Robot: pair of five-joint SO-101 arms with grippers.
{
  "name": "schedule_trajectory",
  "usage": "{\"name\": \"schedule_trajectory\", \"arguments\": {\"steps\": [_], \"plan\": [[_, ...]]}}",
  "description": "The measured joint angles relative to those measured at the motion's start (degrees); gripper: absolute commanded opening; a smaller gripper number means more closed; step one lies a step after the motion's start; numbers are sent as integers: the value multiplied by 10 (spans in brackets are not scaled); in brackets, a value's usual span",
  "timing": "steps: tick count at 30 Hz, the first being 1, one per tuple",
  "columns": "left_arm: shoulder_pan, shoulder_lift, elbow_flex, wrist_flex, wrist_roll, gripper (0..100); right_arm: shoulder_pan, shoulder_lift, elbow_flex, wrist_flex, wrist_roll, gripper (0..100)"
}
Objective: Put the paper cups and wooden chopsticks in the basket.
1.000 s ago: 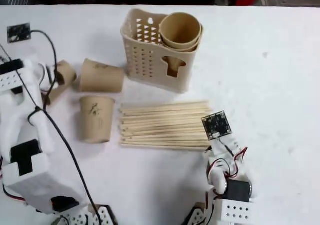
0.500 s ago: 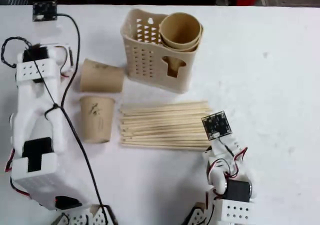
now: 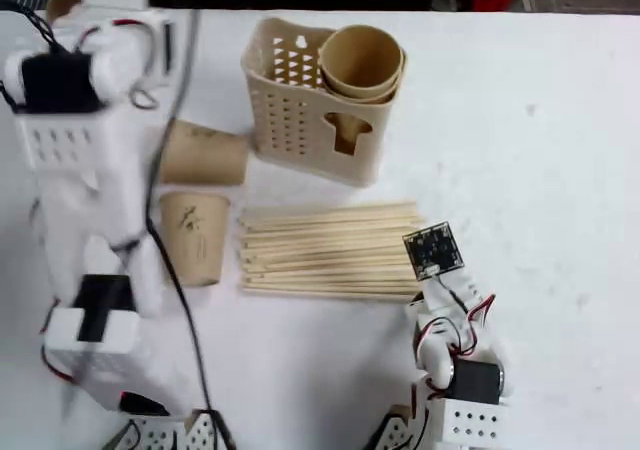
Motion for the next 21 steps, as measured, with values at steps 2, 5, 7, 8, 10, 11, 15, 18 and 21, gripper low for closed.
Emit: {"name": "schedule_trajectory", "arguments": {"steps": [2,5,7,8,10,11,15,18,21], "plan": [[69,-1,-98,23,0,22,0,0,0,0,0,21],[162,-2,-172,15,-1,23,0,0,0,0,0,21],[212,-1,-184,-3,-1,23,0,0,0,0,0,21],[232,0,-184,-11,-1,23,0,0,0,0,0,21],[263,7,-172,-30,-1,24,0,0,0,0,0,21],[273,12,-164,-40,-1,24,0,0,0,0,0,21],[302,53,-98,-73,-1,24,0,0,0,0,0,21],[316,86,-65,-88,-1,24,0,0,0,0,0,21],[317,112,-62,-90,-1,24,0,0,0,0,0,21]]}}
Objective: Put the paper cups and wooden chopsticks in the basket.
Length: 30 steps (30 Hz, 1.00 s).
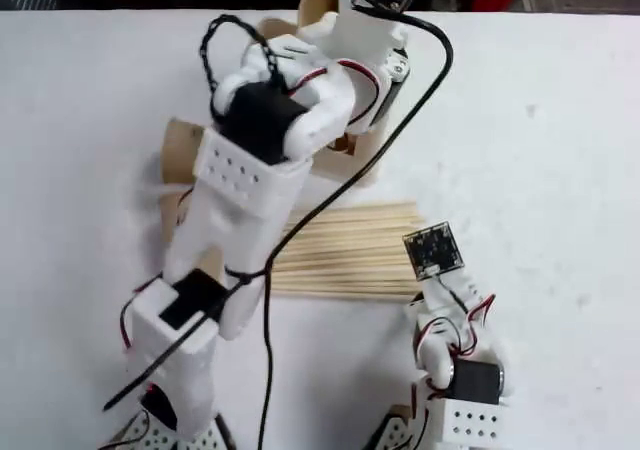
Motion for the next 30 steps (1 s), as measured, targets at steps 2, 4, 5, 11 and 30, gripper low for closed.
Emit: {"name": "schedule_trajectory", "arguments": {"steps": [2,4,5,11,30], "plan": [[-1,10,0,0,0,24,0,0,0,0,0,21],[-1,14,2,0,0,24,0,0,0,0,0,21],[-1,14,6,0,0,29,0,0,0,0,0,21],[-1,14,6,0,0,126,0,0,0,0,0,21],[-30,33,8,-68,0,116,0,0,0,0,0,21]]}}
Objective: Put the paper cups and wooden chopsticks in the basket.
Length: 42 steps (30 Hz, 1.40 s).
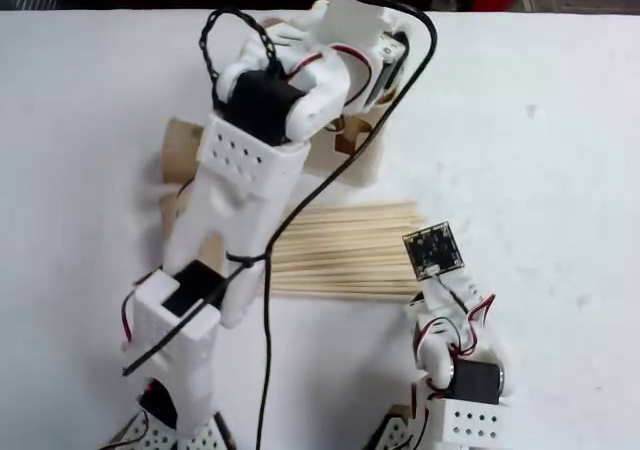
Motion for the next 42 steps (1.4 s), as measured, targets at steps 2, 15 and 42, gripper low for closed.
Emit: {"name": "schedule_trajectory", "arguments": {"steps": [2,15,42], "plan": [[1,14,0,-24,0,116,0,0,0,0,0,21],[-6,68,1,-76,0,116,0,0,0,0,0,21],[-390,10,217,240,-75,191,-7,0,7,0,1,21]]}}
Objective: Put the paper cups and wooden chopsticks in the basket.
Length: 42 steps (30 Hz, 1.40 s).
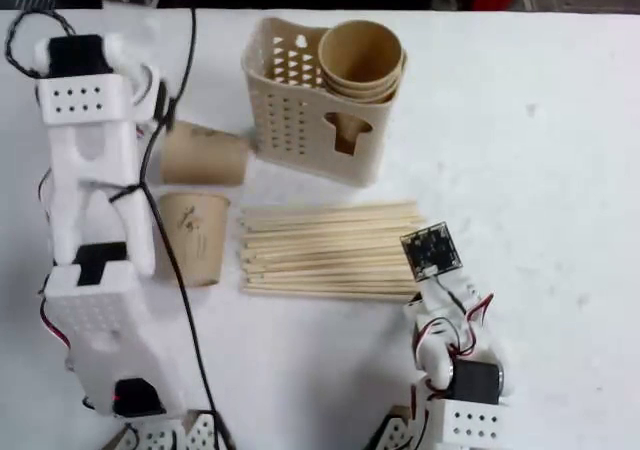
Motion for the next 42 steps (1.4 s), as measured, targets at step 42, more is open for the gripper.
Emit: {"name": "schedule_trajectory", "arguments": {"steps": [42], "plan": [[-122,142,28,-140,-18,116,0,0,0,0,0,21]]}}
